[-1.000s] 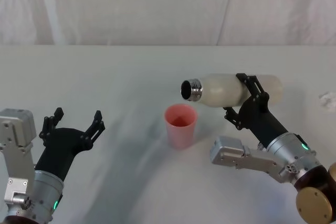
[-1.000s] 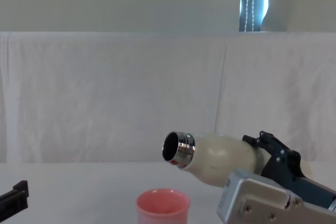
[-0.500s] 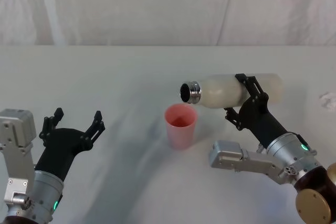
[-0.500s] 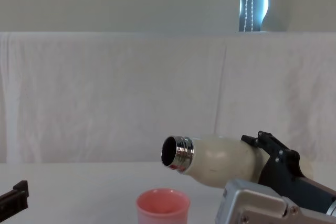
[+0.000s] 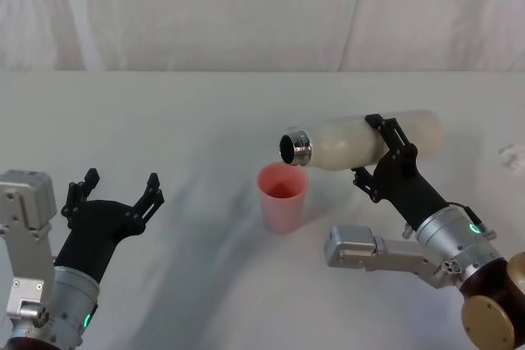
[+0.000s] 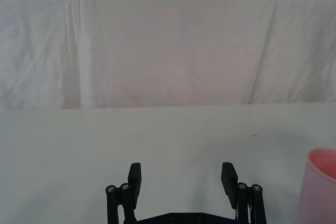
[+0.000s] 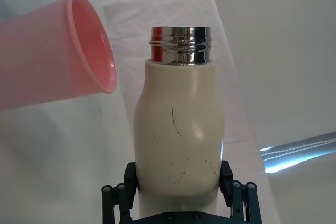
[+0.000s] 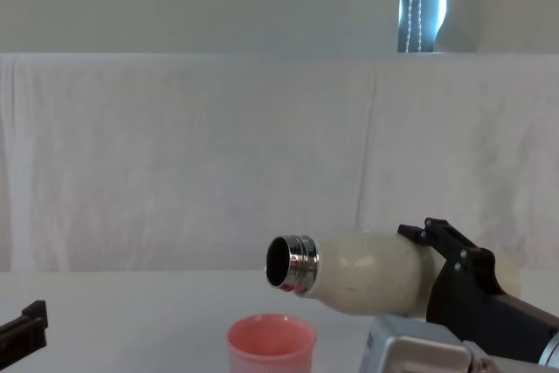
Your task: Grasp the thermos with one hand and pour water into the cup lid.
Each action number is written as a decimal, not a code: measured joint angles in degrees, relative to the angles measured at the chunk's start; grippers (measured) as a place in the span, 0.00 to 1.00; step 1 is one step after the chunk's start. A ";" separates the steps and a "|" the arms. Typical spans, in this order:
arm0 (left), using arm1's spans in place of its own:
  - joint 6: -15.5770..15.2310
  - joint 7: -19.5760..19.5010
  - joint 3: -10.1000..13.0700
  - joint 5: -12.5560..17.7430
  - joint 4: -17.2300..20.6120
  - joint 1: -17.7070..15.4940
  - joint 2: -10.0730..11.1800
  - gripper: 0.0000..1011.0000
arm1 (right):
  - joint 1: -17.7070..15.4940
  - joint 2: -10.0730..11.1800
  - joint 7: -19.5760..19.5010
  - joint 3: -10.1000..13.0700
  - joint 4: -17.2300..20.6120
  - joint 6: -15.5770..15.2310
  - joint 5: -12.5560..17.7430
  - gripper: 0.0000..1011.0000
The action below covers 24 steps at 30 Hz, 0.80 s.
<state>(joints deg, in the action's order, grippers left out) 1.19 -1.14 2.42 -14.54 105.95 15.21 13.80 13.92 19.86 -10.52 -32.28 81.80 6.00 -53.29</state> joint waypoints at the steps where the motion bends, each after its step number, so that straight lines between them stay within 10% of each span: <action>1: 0.00 0.00 0.00 0.00 0.00 0.00 0.00 0.99 | 0.05 0.04 -0.06 -0.06 -0.03 -0.03 -0.10 0.95; 24: 0.00 0.00 0.00 0.00 0.00 0.00 0.00 0.99 | 1.85 1.73 -2.02 -2.25 -0.82 -0.99 -4.29 0.95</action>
<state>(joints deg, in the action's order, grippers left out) 1.19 -1.14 2.41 -14.54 105.95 15.21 13.81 15.77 21.59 -12.53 -34.53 80.98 5.00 -57.59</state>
